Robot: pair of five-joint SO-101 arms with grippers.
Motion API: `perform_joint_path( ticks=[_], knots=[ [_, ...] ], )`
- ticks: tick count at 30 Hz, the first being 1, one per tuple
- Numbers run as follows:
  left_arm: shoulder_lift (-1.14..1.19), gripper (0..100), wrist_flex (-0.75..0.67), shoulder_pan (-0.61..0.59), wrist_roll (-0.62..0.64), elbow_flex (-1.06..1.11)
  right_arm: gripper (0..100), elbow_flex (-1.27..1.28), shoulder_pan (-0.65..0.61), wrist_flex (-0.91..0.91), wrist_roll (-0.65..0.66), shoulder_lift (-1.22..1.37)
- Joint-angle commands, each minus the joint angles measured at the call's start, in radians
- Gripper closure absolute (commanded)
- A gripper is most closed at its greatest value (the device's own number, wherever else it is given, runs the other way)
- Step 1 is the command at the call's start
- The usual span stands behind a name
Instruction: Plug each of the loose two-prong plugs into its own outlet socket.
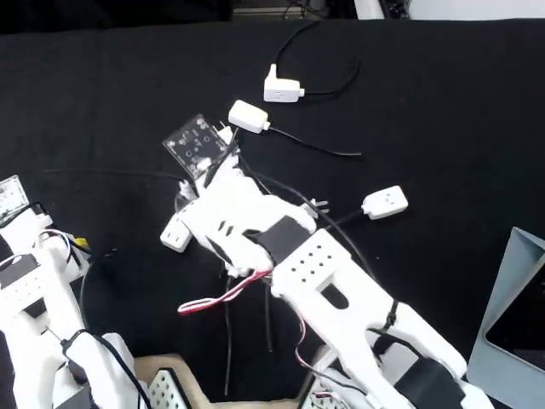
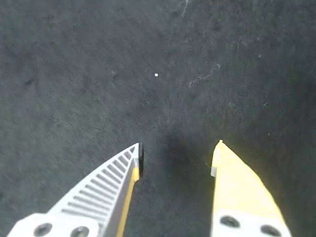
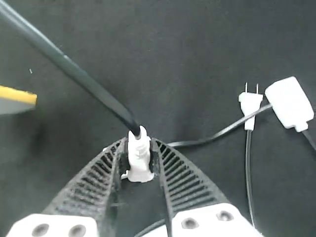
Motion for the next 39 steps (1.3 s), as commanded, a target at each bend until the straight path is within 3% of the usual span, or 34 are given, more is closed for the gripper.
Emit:
perform_joint_path(
  ticks=[1,9,39],
  knots=[
    [-0.015,76,-0.015,-0.007,0.005,-0.004,98.6,-0.038,-0.043,-0.008,0.009,0.013],
    [-0.015,76,-0.014,-0.007,0.003,-0.001,98.6,0.09,-0.089,-0.252,0.006,0.133],
    [-0.015,76,-0.015,-0.005,0.003,0.013,98.7,0.101,-0.114,-0.423,-0.061,0.403]
  ],
)
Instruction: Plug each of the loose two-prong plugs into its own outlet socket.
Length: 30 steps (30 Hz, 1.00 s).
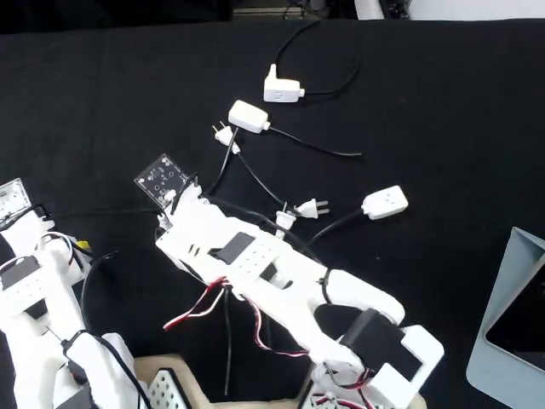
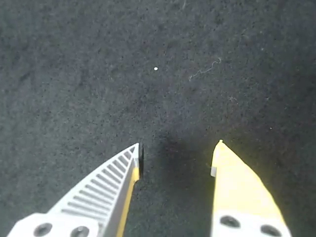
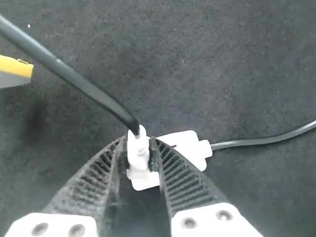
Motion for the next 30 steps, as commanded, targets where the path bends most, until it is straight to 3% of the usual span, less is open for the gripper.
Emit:
perform_joint_path(
  ticks=[1,10,26,30],
  knots=[
    [-0.014,76,-0.015,-0.005,0.003,-0.007,98.7,-0.002,-0.011,-0.018,-0.029,-0.002],
    [-0.014,76,-0.015,-0.005,0.003,-0.007,98.7,0.084,-0.009,-0.072,-0.034,-0.002],
    [-0.014,76,-0.015,-0.004,0.003,-0.007,98.7,0.124,0.048,-0.091,0.129,-0.002],
    [-0.014,76,-0.015,-0.001,0.003,-0.007,98.7,0.099,0.046,-0.026,0.203,-0.002]
  ],
)
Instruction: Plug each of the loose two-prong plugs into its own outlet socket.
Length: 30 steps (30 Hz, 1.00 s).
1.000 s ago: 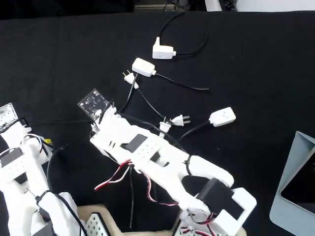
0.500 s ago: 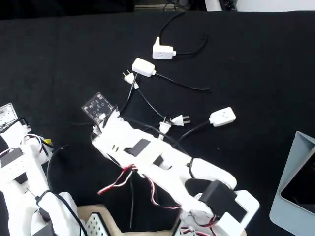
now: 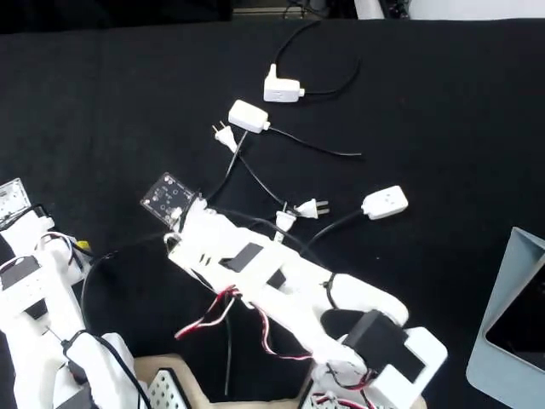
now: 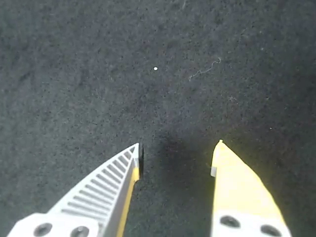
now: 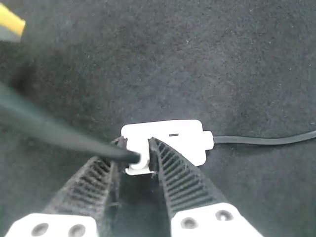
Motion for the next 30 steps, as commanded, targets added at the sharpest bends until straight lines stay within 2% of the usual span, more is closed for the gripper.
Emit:
perform_joint_path(
  ticks=[1,5,16,26,30],
  knots=[
    [-0.014,76,-0.015,-0.001,0.003,-0.007,98.7,-0.042,0.026,0.084,0.04,-0.005],
    [-0.014,76,-0.015,-0.001,0.003,-0.007,98.7,-0.108,0.026,0.17,0.038,-0.004],
    [-0.014,76,-0.015,0.001,0.003,-0.005,98.7,-0.265,0.046,0.19,-0.017,0.194],
    [-0.014,76,-0.015,0.001,0.003,-0.005,98.7,-0.292,0.077,0.253,-0.018,-0.082],
    [-0.014,76,-0.015,0.001,0.003,-0.005,98.7,-0.335,0.115,0.33,-0.018,-0.193]
  ],
)
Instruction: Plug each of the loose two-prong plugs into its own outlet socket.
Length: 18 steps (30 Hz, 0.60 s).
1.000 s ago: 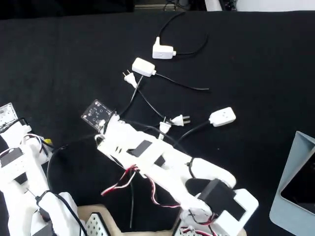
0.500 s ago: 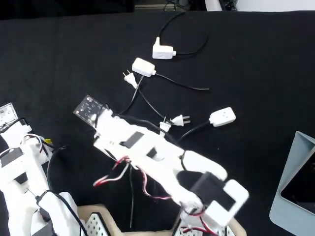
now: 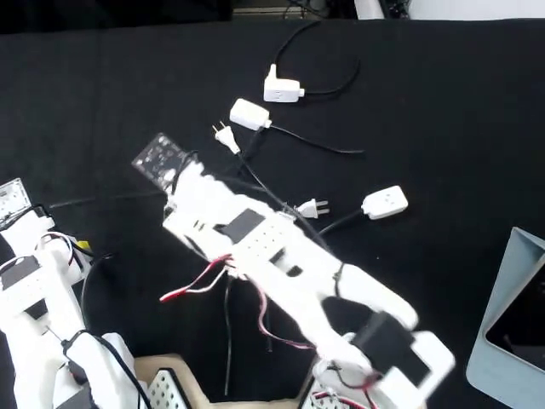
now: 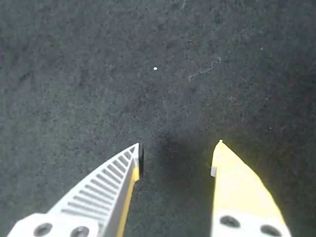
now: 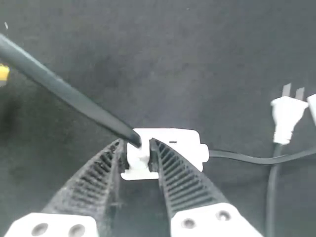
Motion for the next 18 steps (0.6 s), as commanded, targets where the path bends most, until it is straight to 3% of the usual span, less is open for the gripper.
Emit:
perform_joint_path(
  ticks=[1,12,18],
  knots=[
    [-0.014,76,-0.015,0.001,0.003,-0.005,98.7,-0.088,0.061,0.069,-0.011,-0.128],
    [-0.014,76,-0.015,0.001,0.003,-0.005,98.6,-0.214,0.313,0.17,-0.003,-0.263],
    [-0.014,76,-0.015,0.001,0.003,-0.005,98.5,-0.223,0.529,0.032,-0.003,-0.165]
  ],
)
